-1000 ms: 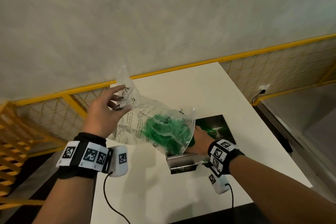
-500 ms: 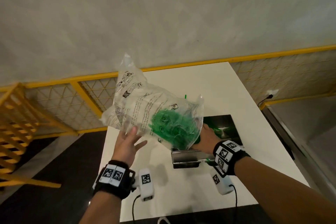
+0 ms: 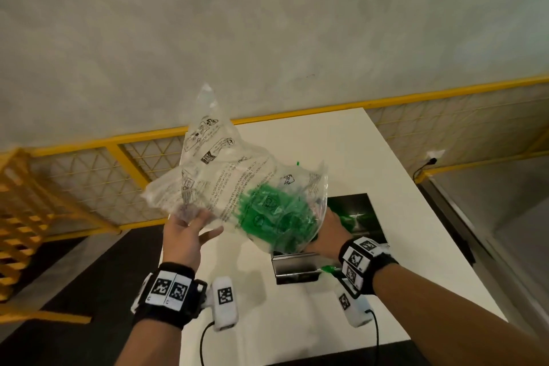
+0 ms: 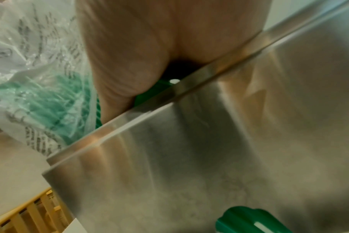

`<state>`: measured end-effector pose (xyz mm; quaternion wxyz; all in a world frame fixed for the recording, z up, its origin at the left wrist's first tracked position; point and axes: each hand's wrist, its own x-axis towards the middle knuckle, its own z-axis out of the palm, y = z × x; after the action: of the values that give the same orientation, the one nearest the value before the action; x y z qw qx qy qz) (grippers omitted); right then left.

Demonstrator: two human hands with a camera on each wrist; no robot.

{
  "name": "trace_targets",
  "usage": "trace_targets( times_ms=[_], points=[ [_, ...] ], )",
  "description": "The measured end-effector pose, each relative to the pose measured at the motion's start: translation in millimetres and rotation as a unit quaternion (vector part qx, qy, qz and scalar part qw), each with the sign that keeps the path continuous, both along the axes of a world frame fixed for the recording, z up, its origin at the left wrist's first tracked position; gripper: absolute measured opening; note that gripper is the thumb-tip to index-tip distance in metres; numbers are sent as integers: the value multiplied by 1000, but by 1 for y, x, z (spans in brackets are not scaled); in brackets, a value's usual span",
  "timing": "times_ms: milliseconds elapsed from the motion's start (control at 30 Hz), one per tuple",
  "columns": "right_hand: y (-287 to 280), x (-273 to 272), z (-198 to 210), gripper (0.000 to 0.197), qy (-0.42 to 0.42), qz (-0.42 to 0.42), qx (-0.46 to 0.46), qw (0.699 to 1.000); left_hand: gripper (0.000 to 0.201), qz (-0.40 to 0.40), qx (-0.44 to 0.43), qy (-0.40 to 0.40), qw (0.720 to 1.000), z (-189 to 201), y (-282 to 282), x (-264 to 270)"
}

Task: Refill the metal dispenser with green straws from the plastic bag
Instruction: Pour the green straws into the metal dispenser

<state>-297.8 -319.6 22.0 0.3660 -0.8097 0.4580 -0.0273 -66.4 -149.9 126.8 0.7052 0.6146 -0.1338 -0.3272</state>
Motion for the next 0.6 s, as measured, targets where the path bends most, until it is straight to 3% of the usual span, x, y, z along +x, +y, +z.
trace_targets(
  times_ms=[100, 233, 433, 600],
  points=[
    [14, -1, 34, 119, 26, 15, 14, 999, 22, 7, -20, -5, 1000, 7, 0, 10],
    [13, 0, 36, 112, 58, 21, 7, 998, 15, 32, -46, -36, 998, 14, 7, 25],
    [11, 1, 34, 110, 76, 25, 13, 997, 34, 63, -96, -70, 991, 32, 22, 42],
    [10, 0, 32, 111, 71, 22, 19, 997, 32, 78, -103, -88, 988, 43, 33, 55]
  ],
)
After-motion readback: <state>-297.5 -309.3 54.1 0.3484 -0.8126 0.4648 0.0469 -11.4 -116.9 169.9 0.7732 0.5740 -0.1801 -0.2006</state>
